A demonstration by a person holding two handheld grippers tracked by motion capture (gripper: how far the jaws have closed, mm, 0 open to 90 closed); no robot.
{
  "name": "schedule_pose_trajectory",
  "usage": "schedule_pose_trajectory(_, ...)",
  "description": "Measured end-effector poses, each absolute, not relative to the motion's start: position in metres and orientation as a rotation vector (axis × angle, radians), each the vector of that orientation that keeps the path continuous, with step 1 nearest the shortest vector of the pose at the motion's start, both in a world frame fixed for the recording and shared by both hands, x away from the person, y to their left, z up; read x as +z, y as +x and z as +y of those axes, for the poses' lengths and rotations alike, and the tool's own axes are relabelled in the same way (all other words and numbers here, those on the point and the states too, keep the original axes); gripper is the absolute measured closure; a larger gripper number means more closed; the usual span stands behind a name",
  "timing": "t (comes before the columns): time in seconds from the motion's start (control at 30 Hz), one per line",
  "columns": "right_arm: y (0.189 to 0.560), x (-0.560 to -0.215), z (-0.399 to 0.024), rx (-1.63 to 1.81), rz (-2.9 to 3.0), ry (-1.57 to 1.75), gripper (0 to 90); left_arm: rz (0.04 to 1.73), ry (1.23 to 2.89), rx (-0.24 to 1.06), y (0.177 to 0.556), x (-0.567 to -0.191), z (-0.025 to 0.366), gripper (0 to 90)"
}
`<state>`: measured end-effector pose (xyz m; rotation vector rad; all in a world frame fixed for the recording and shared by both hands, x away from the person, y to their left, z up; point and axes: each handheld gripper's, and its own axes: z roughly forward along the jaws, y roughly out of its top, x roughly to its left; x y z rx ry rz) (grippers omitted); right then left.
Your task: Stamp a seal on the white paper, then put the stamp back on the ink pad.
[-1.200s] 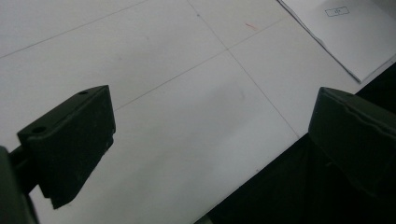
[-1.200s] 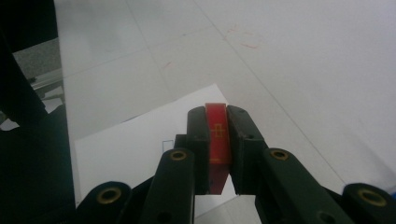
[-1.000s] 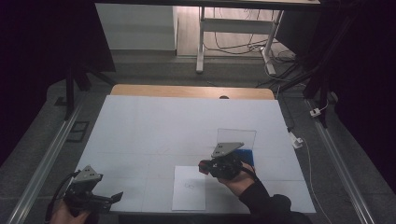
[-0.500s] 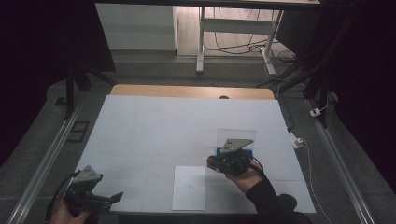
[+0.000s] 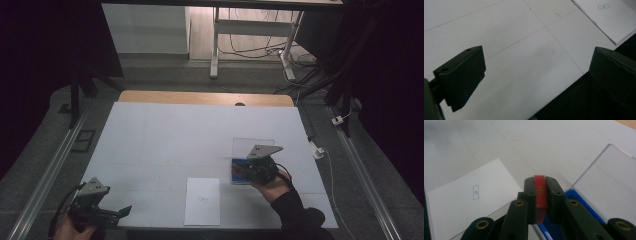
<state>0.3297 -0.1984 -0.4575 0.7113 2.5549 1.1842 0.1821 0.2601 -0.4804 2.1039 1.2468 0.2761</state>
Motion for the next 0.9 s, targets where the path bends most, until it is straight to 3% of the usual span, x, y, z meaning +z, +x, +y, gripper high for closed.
schedule_pose_trajectory(0.9,0.354,-0.465,-0.239,1.131,2.446,0.839,80.1,1.245,2.094,0.270,0.182,-0.480,0.261,0.9)
